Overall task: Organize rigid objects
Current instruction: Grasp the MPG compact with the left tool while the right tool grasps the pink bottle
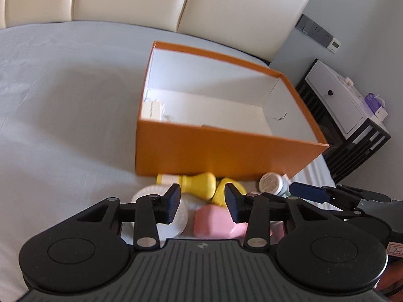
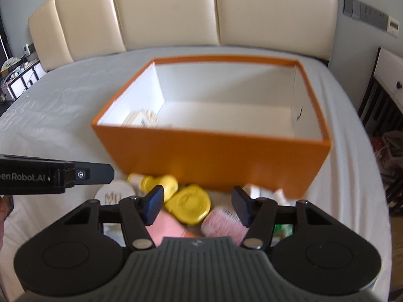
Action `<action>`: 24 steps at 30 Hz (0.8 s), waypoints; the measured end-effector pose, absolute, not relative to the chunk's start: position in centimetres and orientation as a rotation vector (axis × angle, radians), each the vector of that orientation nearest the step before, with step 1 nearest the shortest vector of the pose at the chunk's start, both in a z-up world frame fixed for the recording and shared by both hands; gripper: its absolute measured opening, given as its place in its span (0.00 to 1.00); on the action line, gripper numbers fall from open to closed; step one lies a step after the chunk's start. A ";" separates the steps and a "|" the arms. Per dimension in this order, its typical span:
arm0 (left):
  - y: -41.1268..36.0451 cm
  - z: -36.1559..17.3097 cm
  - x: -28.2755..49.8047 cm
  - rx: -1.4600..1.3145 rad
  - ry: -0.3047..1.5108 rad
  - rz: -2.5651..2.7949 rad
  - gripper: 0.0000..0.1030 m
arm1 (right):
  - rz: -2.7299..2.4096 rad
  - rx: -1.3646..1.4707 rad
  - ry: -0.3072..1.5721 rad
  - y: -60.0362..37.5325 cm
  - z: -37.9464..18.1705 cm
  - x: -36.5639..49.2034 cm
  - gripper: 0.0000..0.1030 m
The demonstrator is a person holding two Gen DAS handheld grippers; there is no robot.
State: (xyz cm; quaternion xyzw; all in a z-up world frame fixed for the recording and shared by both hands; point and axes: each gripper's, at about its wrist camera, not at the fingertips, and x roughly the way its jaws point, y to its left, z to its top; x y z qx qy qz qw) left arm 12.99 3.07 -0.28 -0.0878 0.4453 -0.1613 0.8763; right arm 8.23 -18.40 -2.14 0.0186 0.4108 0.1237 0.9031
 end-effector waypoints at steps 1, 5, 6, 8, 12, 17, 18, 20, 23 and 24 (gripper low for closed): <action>3.3 -0.7 12.7 -0.184 0.924 -0.332 0.56 | 0.266 0.032 0.861 -18.2 -2.6 8.0 0.58; 4.4 -2.0 11.3 -0.166 0.920 -0.294 0.69 | 0.297 -0.013 0.892 -17.0 -4.1 7.3 0.58; 4.6 -2.2 11.1 -0.156 0.921 -0.284 0.72 | 0.309 -0.037 0.898 -16.5 -4.6 7.2 0.58; 4.8 -2.9 10.7 -0.137 0.937 -0.265 0.75 | 0.328 -0.085 0.906 -15.8 -5.3 7.0 0.58; 5.1 -4.5 9.9 -0.094 0.963 -0.230 0.76 | 0.357 -0.158 0.920 -14.6 -6.6 7.4 0.60; 5.6 -5.5 9.7 -0.086 0.966 -0.233 0.82 | 0.395 -0.220 0.935 -13.2 -7.7 8.6 0.61; 5.7 -5.6 9.7 -0.085 0.968 -0.231 0.82 | 0.397 -0.227 0.938 -12.9 -7.8 8.7 0.61; 6.1 -5.7 9.8 -0.080 0.969 -0.224 0.82 | 0.393 -0.227 0.947 -12.5 -8.1 9.1 0.61; 6.7 -5.9 9.8 -0.074 0.963 -0.224 0.84 | 0.374 -0.208 0.972 -11.9 -8.1 9.3 0.57; 6.8 -5.9 9.9 -0.072 0.964 -0.227 0.84 | 0.367 -0.198 0.986 -11.8 -8.0 9.4 0.54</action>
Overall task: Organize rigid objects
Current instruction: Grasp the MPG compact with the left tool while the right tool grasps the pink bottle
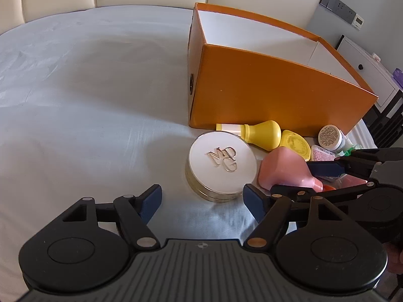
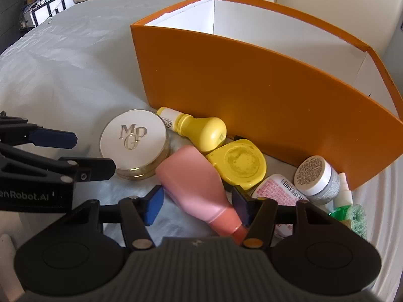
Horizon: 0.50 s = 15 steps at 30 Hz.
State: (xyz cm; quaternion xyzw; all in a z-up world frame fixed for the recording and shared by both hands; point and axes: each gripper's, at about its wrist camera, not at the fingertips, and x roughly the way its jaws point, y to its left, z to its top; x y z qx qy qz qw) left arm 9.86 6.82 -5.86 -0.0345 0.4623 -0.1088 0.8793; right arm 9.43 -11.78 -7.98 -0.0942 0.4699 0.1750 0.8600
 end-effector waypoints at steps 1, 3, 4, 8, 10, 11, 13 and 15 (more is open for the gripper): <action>6.9 -5.9 9.9 -0.068 0.966 -0.232 0.84 | 0.356 -0.179 1.003 -11.7 -7.9 9.5 0.53; 7.0 -6.0 10.1 -0.060 0.968 -0.240 0.88 | 0.319 -0.100 1.046 -12.1 -7.7 10.0 0.49; 6.9 -6.0 10.3 -0.055 0.967 -0.247 0.88 | 0.301 -0.057 1.065 -12.5 -7.6 10.2 0.48; 6.3 -6.3 10.8 -0.005 0.962 -0.268 0.90 | 0.263 0.027 1.092 -13.3 -7.6 10.5 0.46; 6.1 -6.5 11.1 0.012 0.950 -0.289 0.92 | 0.269 0.032 1.093 -13.5 -7.7 10.6 0.46; 6.2 -6.6 11.3 0.008 0.949 -0.296 0.93 | 0.276 0.041 1.096 -13.7 -7.7 10.7 0.47; 6.3 -6.7 11.6 0.008 0.941 -0.291 0.93 | 0.297 0.050 1.098 -14.0 -7.7 11.0 0.47; 6.1 -6.9 11.9 0.025 0.919 -0.307 0.93 | 0.315 0.026 1.093 -14.2 -7.4 11.0 0.47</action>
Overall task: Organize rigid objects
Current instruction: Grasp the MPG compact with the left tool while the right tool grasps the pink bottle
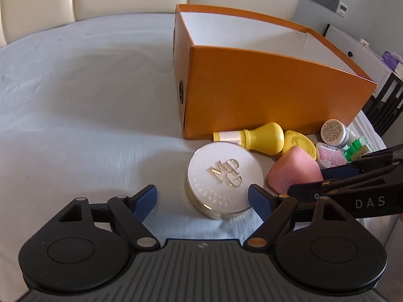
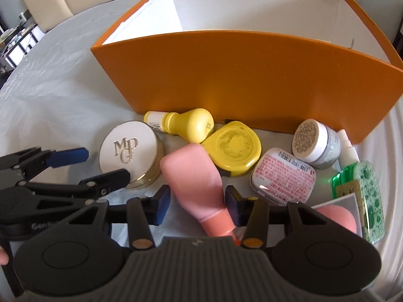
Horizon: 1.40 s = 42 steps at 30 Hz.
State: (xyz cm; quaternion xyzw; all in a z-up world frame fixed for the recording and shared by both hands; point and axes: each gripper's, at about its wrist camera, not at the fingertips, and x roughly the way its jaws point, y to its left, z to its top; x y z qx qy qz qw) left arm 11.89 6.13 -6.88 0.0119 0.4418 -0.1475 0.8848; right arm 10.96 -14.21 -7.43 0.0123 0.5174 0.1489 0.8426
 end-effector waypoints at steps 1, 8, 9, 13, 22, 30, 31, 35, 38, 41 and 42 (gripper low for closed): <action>6.1 -6.9 12.0 0.032 0.914 -0.318 0.94 | 0.321 0.020 1.093 -14.1 -7.4 10.9 0.47; 5.4 -7.0 13.0 0.084 0.885 -0.360 0.94 | 0.344 0.036 1.097 -14.3 -7.7 10.7 0.47; 5.2 -6.9 13.0 0.096 0.880 -0.366 0.94 | 0.349 0.032 1.094 -14.3 -7.7 10.6 0.47; 4.0 -6.9 13.2 0.142 0.887 -0.427 0.94 | 0.363 -0.043 1.063 -14.6 -7.0 9.9 0.49; 1.0 -8.5 13.1 0.333 0.910 -0.383 0.94 | 0.384 -0.103 1.044 -14.6 -6.7 9.6 0.50; 1.0 -8.9 12.6 0.364 0.866 -0.403 0.91 | 0.526 -0.172 1.064 -13.6 -7.4 10.8 0.47; 1.0 -8.9 12.6 0.368 0.862 -0.409 0.91 | 0.540 -0.168 1.079 -13.7 -7.6 11.1 0.46; 1.9 -9.0 13.1 0.287 0.866 -0.437 0.86 | 0.568 -0.156 1.114 -13.9 -7.9 11.8 0.44; 2.6 -9.1 13.3 0.219 0.873 -0.427 0.85 | 0.554 -0.148 1.121 -13.7 -7.9 11.8 0.44; 2.6 -9.1 13.1 0.190 0.874 -0.384 0.85 | 0.522 -0.161 1.116 -13.2 -7.9 11.4 0.44; 2.7 -9.1 13.0 0.179 0.877 -0.369 0.85 | 0.514 -0.175 1.107 -12.9 -7.9 11.2 0.44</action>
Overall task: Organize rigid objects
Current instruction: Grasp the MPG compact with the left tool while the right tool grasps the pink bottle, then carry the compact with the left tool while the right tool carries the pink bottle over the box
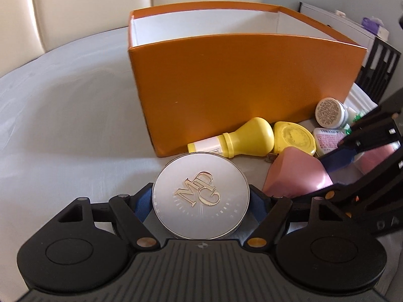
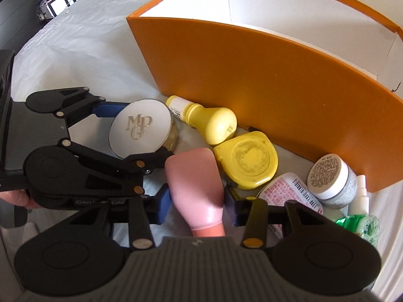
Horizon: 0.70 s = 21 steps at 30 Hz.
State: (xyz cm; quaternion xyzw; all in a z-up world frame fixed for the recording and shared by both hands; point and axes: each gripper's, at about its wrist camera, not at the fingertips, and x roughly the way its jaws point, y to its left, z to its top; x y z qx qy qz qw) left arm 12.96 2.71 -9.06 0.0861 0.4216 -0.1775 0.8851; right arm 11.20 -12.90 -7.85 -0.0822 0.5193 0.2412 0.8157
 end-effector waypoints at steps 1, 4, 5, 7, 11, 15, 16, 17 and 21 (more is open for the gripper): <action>2.8 -9.0 12.9 0.168 0.883 -0.356 0.85 | 0.508 -0.179 1.098 -12.8 -7.8 11.0 0.44; 3.3 -8.9 12.7 0.140 0.900 -0.313 0.85 | 0.469 -0.130 1.087 -13.2 -7.9 10.6 0.43; 3.5 -8.9 12.5 0.127 0.901 -0.297 0.85 | 0.447 -0.096 1.090 -13.4 -7.8 10.6 0.43; 4.1 -8.7 12.0 0.073 0.904 -0.264 0.85 | 0.418 -0.050 1.091 -13.7 -7.8 10.5 0.43; 5.1 -8.3 11.6 -0.072 0.910 -0.208 0.85 | 0.404 0.018 1.089 -14.2 -6.8 9.9 0.43; 5.9 -7.4 10.7 -0.152 0.886 -0.192 0.85 | 0.384 0.020 1.041 -14.4 -4.9 9.4 0.43; 6.0 -6.9 10.5 -0.167 0.872 -0.194 0.85 | 0.381 0.021 1.026 -14.6 -4.3 9.3 0.43; 6.2 -6.1 10.3 -0.177 0.858 -0.196 0.85 | 0.377 0.026 1.009 -14.7 -3.7 9.2 0.43; 6.3 -3.5 10.0 -0.192 0.800 -0.199 0.85 | 0.369 0.030 0.939 -15.8 -1.2 8.9 0.43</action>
